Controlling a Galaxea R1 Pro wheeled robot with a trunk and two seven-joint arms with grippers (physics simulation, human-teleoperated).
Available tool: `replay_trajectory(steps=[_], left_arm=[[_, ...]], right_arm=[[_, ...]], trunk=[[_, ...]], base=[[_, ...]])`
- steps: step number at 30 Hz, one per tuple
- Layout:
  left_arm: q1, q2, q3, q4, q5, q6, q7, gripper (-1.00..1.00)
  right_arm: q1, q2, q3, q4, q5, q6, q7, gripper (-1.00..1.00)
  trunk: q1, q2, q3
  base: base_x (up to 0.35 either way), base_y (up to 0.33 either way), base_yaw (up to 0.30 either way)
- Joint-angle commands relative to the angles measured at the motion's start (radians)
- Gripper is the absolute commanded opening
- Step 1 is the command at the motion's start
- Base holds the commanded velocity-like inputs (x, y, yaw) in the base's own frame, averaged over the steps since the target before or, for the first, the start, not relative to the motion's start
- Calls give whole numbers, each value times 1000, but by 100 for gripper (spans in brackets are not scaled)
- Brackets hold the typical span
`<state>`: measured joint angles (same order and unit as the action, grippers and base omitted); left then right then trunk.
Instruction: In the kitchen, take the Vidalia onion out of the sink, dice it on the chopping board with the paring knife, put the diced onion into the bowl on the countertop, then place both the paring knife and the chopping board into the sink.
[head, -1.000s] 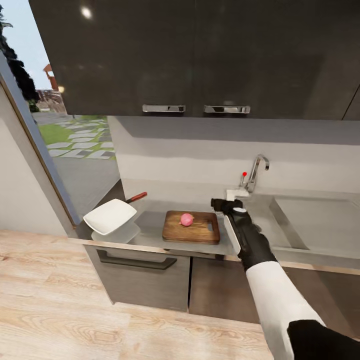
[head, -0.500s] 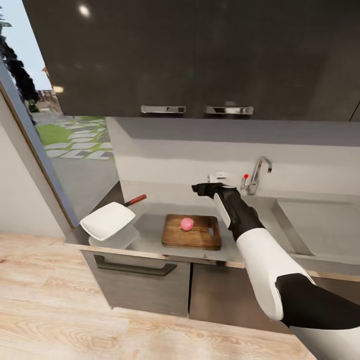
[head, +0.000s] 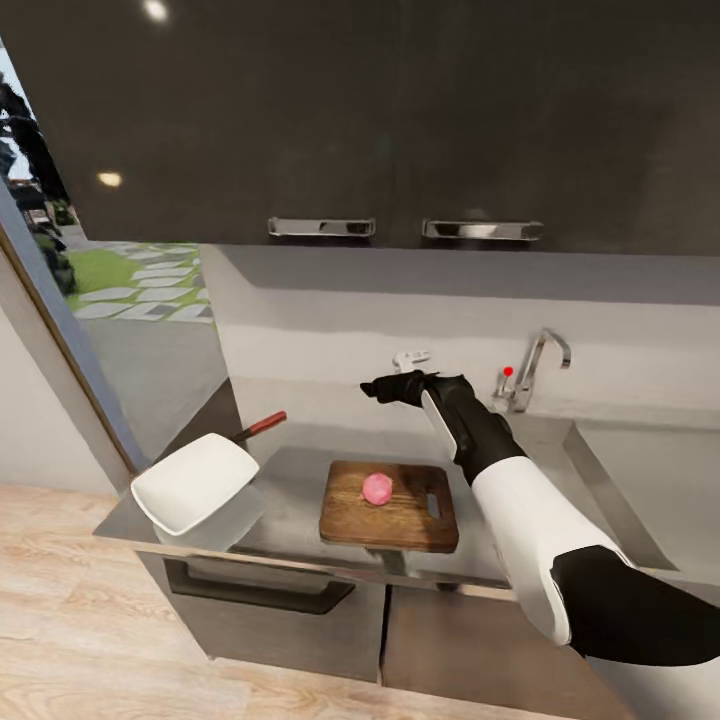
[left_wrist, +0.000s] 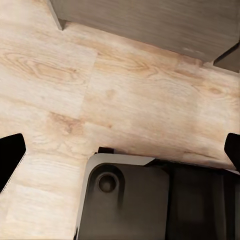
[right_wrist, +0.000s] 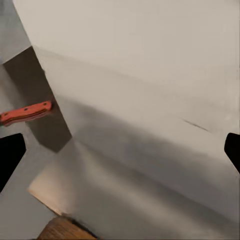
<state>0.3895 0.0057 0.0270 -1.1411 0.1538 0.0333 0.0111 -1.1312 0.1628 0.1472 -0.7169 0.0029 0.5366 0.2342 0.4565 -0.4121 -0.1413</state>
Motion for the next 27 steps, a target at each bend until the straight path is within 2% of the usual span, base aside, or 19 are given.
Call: replay_trajectory(steps=[1, 7, 9, 11, 13, 20, 27], left_arm=[[0, 0, -1, -2, 10, 3, 1, 100], [0, 0, -1, -2, 10, 3, 1, 100], [0, 0, -1, -1, 10, 3, 1, 100], [0, 0, -1, 0, 10, 3, 1, 100], [0, 0, -1, 0, 10, 3, 1, 100], [0, 0, -1, 0, 10, 3, 1, 100], [0, 0, -1, 0, 10, 3, 1, 100]], right_arm=[[-1, 0, 0, -1, 1, 10, 16, 100], [-1, -3, 11, 0, 2, 27, 76, 100], [-1, -12, 40, 0, 2, 48, 101, 100], [-1, -30, 86, 0, 1, 69, 142, 100], [-1, -37, 102, -1, 2, 75, 172, 100], [-1, -41, 110, 0, 2, 77, 185, 100], [-1, -44, 114, 1, 2, 77, 192, 100]], trunk=[[1, -2, -2], [1, -2, -2], [1, -2, -2], [1, -2, -2], [1, -2, -2], [1, -2, -2], [1, -2, -2]], base=[[303, 164, 0], [284, 205, 0], [265, 227, 0], [243, 239, 0], [225, 251, 0], [191, 268, 0], [79, 247, 0]])
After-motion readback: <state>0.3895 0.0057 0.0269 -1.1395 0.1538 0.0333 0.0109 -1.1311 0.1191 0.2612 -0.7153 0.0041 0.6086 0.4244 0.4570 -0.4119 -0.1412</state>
